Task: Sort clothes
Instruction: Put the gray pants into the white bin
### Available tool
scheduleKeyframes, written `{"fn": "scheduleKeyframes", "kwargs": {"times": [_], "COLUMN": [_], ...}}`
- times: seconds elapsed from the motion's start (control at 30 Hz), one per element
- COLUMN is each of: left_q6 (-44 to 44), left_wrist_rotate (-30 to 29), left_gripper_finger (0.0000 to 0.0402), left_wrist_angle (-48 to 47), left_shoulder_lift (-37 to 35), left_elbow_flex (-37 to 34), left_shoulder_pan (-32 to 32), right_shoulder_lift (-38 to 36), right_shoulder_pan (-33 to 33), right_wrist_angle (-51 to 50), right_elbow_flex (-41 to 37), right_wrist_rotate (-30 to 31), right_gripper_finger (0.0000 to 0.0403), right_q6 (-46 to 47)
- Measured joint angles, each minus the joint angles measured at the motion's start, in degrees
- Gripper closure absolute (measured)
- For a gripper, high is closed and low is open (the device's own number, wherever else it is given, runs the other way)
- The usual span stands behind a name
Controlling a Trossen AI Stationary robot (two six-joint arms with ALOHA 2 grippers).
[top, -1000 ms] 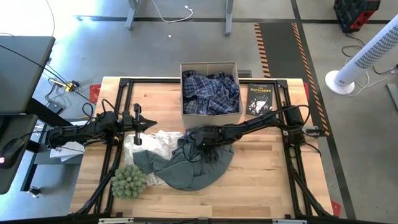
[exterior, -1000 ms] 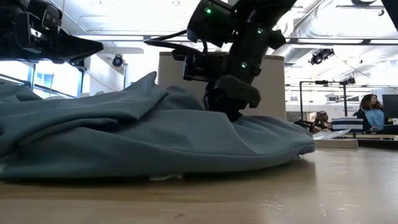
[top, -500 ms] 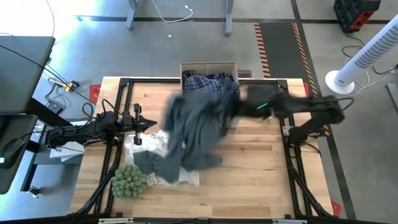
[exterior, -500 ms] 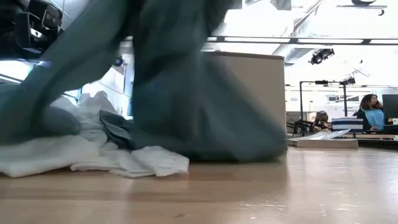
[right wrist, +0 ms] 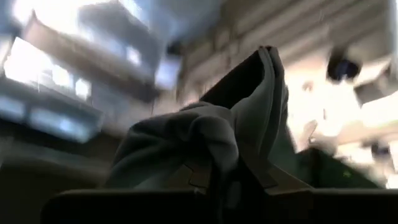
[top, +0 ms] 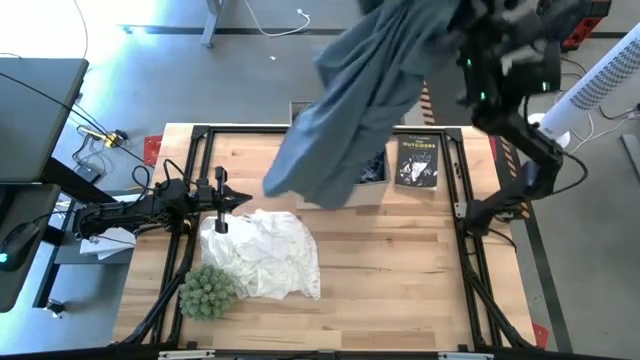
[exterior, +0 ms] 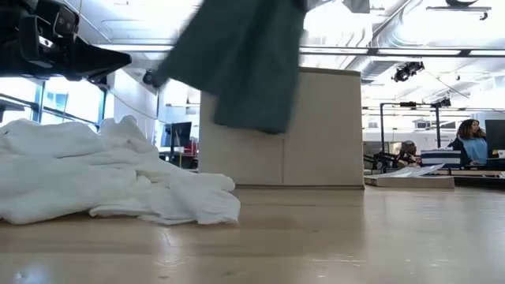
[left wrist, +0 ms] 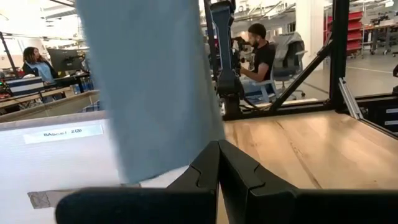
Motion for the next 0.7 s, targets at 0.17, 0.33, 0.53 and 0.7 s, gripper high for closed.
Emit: {"fn": "scheduleKeyframes", "kwargs": {"times": [0.17,0.33,0.53,0.7], "left_q6": [-0.01,0.01,0.01,0.0], "left_wrist_rotate": [0.0,0.0,0.0,-0.01], "left_gripper_finger": [0.04,0.04,0.04,0.04], "left_wrist_angle": [-0.02,-0.02,-0.02,-0.03], "left_shoulder_lift": [0.0,0.0,0.0,0.0], "left_elbow_flex": [-0.01,0.01,0.01,0.0], "left_shoulder_pan": [0.0,0.0,-0.01,0.01], "right_shoulder_lift": [1.54,3.84,6.52,8.6], "right_shoulder_pan": [-7.38,-10.21,-9.13,-8.01], "right_wrist_angle": [-28.56,-53.61,-70.96,-67.98], "right_elbow_flex": [2.65,-0.24,-10.58,-27.95], "right_wrist_rotate": [-3.65,-11.05,-22.91,-23.83], "right_gripper_finger": [0.0375,0.0375,0.0375,0.0375], "right_q6": [14.06,20.25,21.78,21.92]}}
